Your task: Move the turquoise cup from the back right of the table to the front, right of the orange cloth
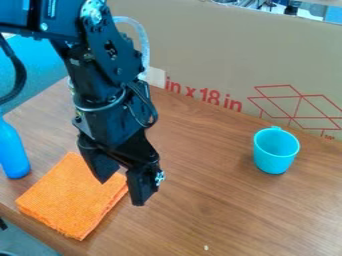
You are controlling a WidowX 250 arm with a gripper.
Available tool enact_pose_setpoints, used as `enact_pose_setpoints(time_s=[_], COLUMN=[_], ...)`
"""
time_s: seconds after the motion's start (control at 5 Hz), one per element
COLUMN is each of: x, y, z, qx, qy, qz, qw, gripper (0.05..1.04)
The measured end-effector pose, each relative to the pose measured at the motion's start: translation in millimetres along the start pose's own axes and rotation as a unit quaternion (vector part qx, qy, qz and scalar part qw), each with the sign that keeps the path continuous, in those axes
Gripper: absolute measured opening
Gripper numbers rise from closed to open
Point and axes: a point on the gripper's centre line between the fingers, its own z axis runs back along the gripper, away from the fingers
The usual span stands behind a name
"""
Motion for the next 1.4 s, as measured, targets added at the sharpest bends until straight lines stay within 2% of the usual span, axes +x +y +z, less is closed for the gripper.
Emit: enact_pose_setpoints(time_s=[0.2,0.4,0.6,0.8,1.0,1.2,1.4], x=[-2,26,61,94,115,133,143], y=[0,-8,-15,-26,-37,-47,-52], z=[-3,-13,-21,-38,-43,-56,-55], qx=[0.0,0.006,-0.006,-0.005,0.0,-0.014,-0.018], qy=[0.006,0.006,-0.014,-0.035,-0.046,-0.062,-0.07], qz=[0.001,0.005,0.034,0.05,0.05,0.061,0.065], qw=[1.0,1.0,0.9993,0.9981,0.9977,0.9961,0.9952], gripper=[1.001,1.001,1.001,1.001,1.001,1.001,1.001])
